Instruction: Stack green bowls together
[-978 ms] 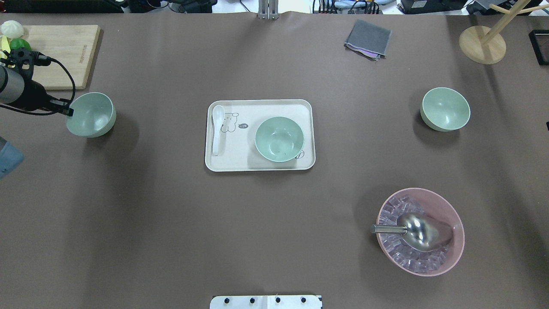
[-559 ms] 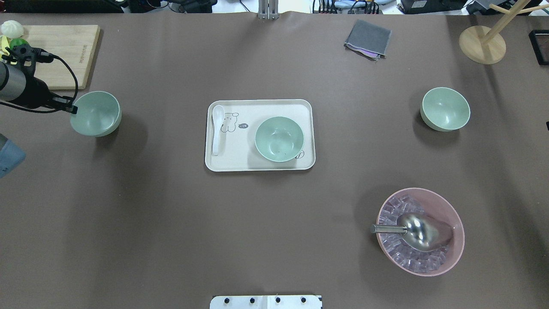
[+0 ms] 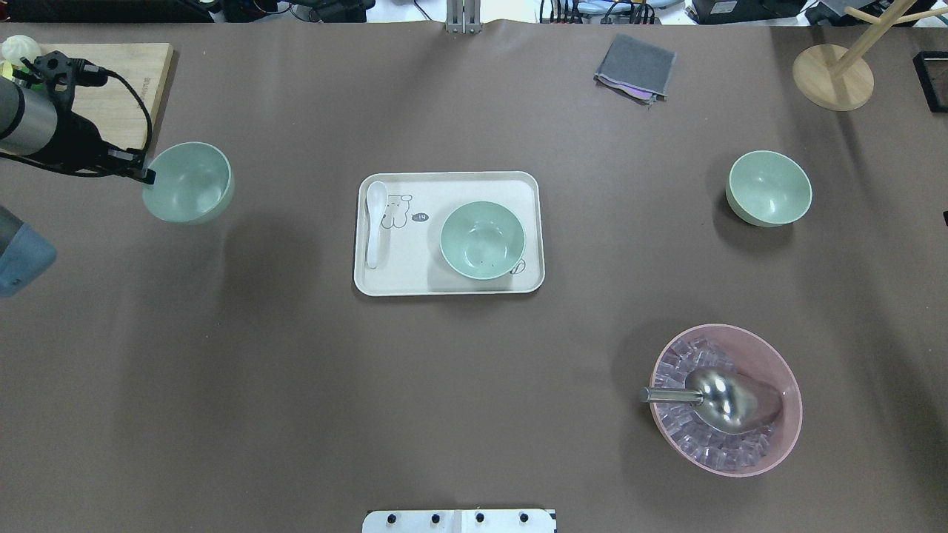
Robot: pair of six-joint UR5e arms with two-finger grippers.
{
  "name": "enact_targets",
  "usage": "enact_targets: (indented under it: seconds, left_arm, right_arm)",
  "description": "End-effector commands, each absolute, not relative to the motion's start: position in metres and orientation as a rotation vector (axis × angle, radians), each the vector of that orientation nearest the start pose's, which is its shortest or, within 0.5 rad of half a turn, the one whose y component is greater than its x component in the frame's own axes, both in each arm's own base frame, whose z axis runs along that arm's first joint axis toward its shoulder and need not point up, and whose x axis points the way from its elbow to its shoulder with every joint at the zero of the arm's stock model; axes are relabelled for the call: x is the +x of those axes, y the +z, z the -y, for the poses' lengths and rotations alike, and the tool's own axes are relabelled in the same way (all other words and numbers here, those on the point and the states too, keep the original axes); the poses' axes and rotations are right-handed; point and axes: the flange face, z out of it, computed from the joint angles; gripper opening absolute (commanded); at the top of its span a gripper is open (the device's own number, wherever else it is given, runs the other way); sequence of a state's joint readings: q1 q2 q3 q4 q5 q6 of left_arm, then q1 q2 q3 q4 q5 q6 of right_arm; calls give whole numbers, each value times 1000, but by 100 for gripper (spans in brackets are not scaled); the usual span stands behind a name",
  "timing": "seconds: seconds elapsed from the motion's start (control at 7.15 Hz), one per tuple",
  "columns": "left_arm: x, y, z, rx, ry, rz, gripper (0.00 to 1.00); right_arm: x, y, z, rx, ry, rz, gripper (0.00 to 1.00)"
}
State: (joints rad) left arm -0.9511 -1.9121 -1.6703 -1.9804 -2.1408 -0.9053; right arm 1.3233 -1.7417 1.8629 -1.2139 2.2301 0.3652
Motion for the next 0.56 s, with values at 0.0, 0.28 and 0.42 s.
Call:
enact_targets:
  seconds: [0.0, 0.28, 0.42]
  left_arm:
    - [404, 267, 530, 150, -83, -963, 0]
    - [468, 214, 504, 160, -118, -957, 0]
    - [479, 186, 504, 144, -142, -967, 0]
  right_arm:
    - [-38, 559, 446, 242, -45, 753, 100]
    - [-39, 558, 446, 240, -41, 757, 100]
    - [-39, 558, 446, 238, -39, 757, 100]
